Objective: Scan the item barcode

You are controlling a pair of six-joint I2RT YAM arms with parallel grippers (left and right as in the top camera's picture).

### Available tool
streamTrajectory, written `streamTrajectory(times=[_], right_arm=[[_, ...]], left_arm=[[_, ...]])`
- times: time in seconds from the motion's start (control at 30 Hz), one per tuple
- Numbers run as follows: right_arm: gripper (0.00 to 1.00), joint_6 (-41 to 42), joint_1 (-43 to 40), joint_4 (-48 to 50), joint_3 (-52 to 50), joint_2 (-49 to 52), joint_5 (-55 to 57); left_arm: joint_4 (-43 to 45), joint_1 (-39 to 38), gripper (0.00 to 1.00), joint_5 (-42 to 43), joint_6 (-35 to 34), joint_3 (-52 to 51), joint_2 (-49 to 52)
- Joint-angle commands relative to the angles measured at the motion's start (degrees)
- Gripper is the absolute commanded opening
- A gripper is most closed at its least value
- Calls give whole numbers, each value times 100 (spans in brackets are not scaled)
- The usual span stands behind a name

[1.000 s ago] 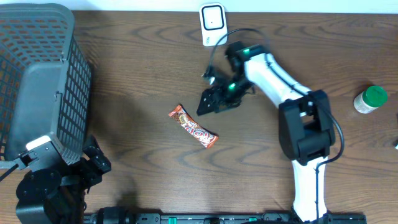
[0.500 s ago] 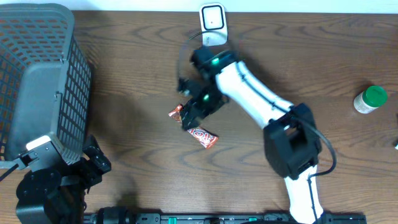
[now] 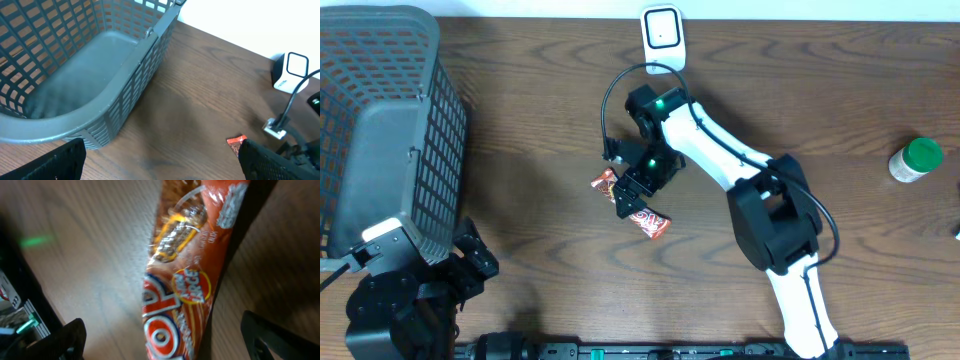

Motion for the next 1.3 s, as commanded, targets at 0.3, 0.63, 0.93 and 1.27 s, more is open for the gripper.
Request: streamTrajectory(times=[0.3,0.63,0.93,1.27], right_arm=[[71,-2,184,-330,37,1058,149],[87,881,525,-354,37,1139,1709],[69,1025,763,-87,-455,1143,1613],[42,509,833,146,-1322,1143,942]], left_arm=[[22,28,98,-48,7,-2,-13],[22,28,98,-48,4,-2,-13],[22,28,98,-48,4,-2,-13],[22,28,98,-48,4,-2,-13]])
